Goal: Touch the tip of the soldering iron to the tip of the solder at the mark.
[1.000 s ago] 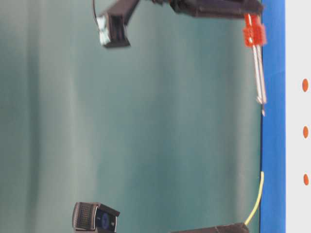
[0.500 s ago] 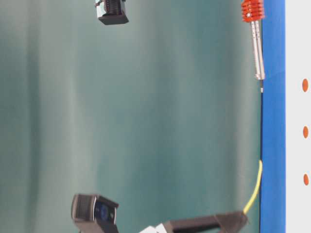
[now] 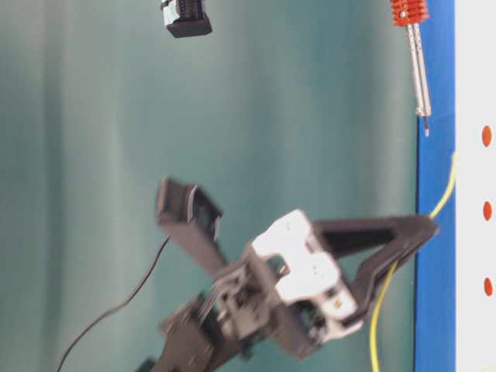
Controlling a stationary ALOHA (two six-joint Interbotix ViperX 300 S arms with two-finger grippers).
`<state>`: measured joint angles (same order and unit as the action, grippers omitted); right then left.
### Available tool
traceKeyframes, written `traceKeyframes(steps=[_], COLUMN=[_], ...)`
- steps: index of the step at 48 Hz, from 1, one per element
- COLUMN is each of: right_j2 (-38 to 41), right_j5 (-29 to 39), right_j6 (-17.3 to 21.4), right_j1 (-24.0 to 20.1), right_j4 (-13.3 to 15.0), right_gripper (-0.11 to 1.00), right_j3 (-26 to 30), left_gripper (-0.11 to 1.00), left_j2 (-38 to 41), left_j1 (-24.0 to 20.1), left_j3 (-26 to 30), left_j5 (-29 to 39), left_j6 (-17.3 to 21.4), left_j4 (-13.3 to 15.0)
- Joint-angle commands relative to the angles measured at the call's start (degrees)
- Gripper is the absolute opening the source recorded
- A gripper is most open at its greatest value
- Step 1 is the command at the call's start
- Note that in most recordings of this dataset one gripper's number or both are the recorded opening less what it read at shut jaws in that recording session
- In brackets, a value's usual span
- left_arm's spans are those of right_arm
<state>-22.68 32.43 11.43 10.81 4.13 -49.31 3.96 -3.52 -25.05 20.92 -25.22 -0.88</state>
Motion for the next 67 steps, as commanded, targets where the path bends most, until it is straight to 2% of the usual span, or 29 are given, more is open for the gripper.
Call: traceKeyframes(steps=[1,10,33,48,67], right_j2=[-0.97,-1.05,-0.53,5.36,8.70], right_j5=[-0.09,-0.09,-0.35,-0.09,-0.35], right_j6=[0.09,0.09,0.18,0.18,0.18], right_j1=[0.18,0.18,0.26,0.09,-0.44], right_j4=[0.44,0.88,0.97,0.70,0.70], right_gripper=[0.07,0.06,0.06,0.06,0.06], right_j3=[0.53,0.26,0.26,2.02,3.25], left_gripper=[0.02,0.02,0.02,0.02,0.02], left_j2=[1.05,3.69,3.60,3.69,3.69], left_j1=[-0.44,-1.23,-1.41,-1.49,-1.85], left_j3=[2.99,3.78,3.43,3.69,3.87], left_j5=[0.00,0.00,0.00,0.00,0.00], left_j6=[0.18,0.18,0.18,0.18,0.26], left_j4=[0.09,0.09,0.09,0.09,0.09])
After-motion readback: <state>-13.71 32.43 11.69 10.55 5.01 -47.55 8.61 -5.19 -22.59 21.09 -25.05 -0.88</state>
